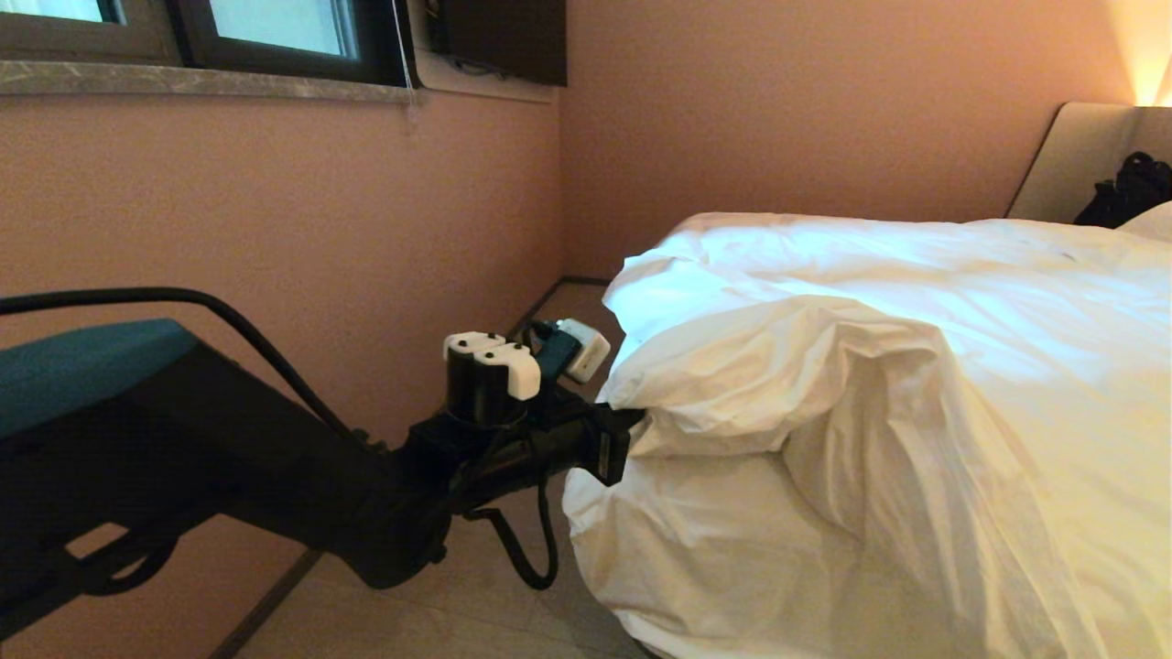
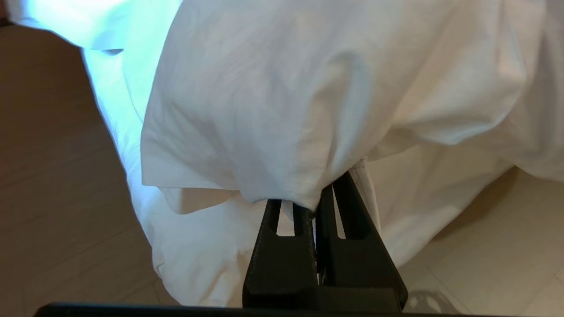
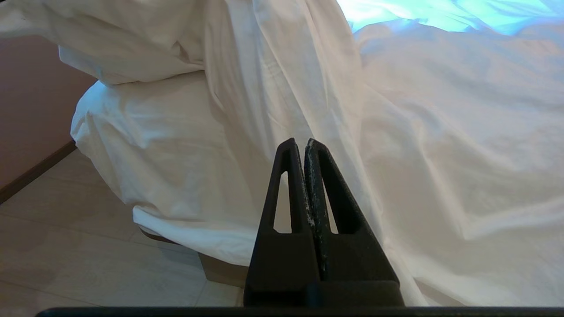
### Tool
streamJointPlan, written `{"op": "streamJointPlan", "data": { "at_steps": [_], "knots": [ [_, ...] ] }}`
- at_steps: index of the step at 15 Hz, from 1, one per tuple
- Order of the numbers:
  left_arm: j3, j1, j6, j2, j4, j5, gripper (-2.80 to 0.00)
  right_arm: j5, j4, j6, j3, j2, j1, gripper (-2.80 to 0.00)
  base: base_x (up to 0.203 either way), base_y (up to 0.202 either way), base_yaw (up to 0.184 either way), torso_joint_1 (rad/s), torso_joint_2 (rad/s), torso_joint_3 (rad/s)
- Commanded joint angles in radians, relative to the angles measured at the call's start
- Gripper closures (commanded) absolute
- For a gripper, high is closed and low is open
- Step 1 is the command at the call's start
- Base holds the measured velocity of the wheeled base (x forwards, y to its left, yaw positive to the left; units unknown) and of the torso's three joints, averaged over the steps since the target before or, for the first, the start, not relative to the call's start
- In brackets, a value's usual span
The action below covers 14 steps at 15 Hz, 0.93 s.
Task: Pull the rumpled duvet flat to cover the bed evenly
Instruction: Flatten the corners of the folded blanket
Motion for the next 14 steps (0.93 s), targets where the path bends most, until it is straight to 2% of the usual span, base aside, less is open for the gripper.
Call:
{"op": "streamJointPlan", "data": {
  "at_steps": [1,7,14],
  "knots": [
    [0.027,0.021,0.011,-0.029,-0.004,-0.069,0.00,0.000,0.000,0.000,0.000,0.000,0.000,0.00,0.000,0.000,0.000,0.000,0.00,0.000],
    [0.061,0.051,0.053,-0.036,-0.006,-0.156,0.00,0.000,0.000,0.000,0.000,0.000,0.000,0.00,0.000,0.000,0.000,0.000,0.00,0.000],
    [0.109,0.103,0.058,-0.078,-0.004,-0.329,0.00,0.000,0.000,0.000,0.000,0.000,0.001,0.00,0.000,0.000,0.000,0.000,0.00,0.000]
  ]
}}
